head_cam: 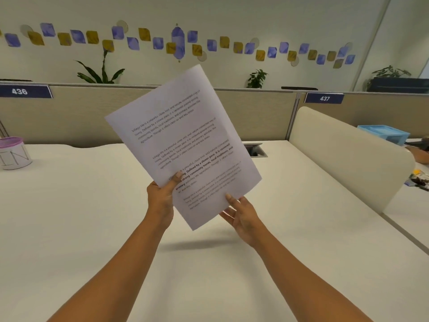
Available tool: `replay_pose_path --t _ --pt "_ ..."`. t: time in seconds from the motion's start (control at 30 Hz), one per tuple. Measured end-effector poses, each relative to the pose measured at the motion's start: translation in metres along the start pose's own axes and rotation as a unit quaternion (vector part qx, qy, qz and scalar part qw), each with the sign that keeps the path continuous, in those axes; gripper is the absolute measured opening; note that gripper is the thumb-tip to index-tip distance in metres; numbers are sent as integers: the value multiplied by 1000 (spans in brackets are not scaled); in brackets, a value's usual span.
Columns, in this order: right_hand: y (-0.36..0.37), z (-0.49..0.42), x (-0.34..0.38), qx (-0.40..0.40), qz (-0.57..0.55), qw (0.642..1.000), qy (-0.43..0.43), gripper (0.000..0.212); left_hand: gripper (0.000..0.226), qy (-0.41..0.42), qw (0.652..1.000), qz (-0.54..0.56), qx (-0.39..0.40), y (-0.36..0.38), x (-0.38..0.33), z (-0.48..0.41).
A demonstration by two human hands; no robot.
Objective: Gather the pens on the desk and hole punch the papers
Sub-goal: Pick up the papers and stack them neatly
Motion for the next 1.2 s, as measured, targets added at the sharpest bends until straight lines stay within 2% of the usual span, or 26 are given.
replay_pose_path --t 0.13,0.3,0.4,0.5,0.57,0.77,0.97,1.2 --pt "2 -4 20 -26 -26 996 -86 20 22 5 1000 -26 8 -4 -2 -3" --pt "-20 -2 60 -50 47 985 -157 16 33 37 999 -21 -30 -42 -35 -23" --pt "-28 -1 84 -52 84 978 -184 13 29 23 992 -124 11 -57 -49 -33" --pt "-23 0 104 -39 111 970 -211 12 28 -20 962 -258 90 -60 -46 -37" --pt "-17 0 113 -25 143 965 -220 13 29 -37 948 -299 107 -59 -43 -37" --pt "-13 1 116 -19 203 953 -226 17 32 -28 950 -303 62 -57 -35 -36" --pt "-30 3 86 -30 255 951 -171 17 23 -30 962 -268 34 -72 -21 -27" --pt "-27 2 94 -55 242 951 -185 19 22 13 965 -260 31 -56 -40 -30"
Point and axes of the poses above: each hand's wrist, its own z-axis away from the middle knuckle, its own y-axis out of the palm, x = y × z, the point moved 9 cm from there along -z, towards the middle knuckle, and after that the axes turned 2 degrees about -x, right-handed, at the moved point
